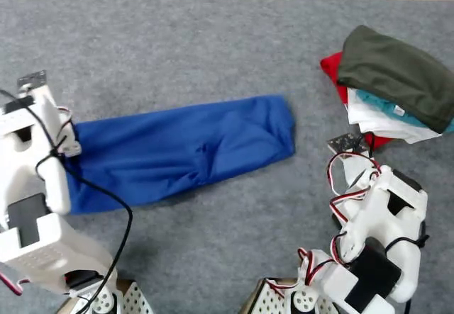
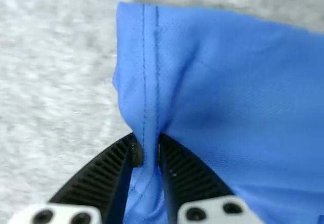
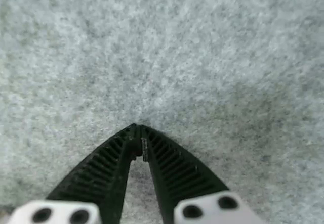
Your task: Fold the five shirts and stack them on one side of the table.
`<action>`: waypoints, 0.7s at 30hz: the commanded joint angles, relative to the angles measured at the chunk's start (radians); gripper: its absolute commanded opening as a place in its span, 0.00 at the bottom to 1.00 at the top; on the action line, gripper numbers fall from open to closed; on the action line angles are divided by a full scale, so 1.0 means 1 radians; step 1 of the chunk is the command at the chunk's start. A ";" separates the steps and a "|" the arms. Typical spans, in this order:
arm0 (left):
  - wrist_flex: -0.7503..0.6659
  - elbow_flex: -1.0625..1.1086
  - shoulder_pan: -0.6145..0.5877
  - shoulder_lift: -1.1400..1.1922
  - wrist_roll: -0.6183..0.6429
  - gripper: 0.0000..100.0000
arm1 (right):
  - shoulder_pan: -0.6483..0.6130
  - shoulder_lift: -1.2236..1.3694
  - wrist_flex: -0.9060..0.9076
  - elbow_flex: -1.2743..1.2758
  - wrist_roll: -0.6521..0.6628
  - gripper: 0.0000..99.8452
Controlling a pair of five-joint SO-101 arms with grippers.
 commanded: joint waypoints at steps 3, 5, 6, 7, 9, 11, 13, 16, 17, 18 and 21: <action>0.032 -0.086 -0.058 -0.018 -0.028 0.02 | 0.021 0.002 -0.012 -0.031 -0.014 0.00; 0.104 -0.141 -0.048 -0.018 -0.028 0.02 | 0.019 0.002 -0.012 -0.031 -0.014 0.00; 0.147 -0.175 -0.025 -0.018 -0.025 0.02 | 0.019 0.002 -0.012 -0.031 -0.014 0.00; 0.195 -0.210 0.003 -0.018 -0.021 0.02 | 0.018 0.002 -0.012 -0.031 -0.014 0.00; 0.272 -0.275 0.077 -0.018 -0.011 0.02 | 0.010 0.002 -0.012 -0.030 -0.014 0.00; 0.328 -0.333 0.163 -0.018 0.041 0.02 | 0.007 0.002 -0.012 -0.027 -0.014 0.00; 0.374 -0.391 0.261 -0.018 0.097 0.02 | 0.007 0.002 -0.012 -0.027 -0.014 0.00; 0.423 -0.462 0.416 -0.016 0.160 0.02 | 0.007 0.002 -0.012 -0.025 -0.014 0.00; 0.436 -0.482 0.468 -0.016 0.178 0.02 | 0.007 0.002 -0.012 -0.024 -0.014 0.00; 0.445 -0.502 0.519 -0.016 0.199 0.02 | 0.007 0.002 -0.012 -0.024 -0.014 0.00; 0.466 -0.563 0.658 -0.015 0.270 0.02 | 0.007 0.002 -0.012 -0.024 -0.014 0.00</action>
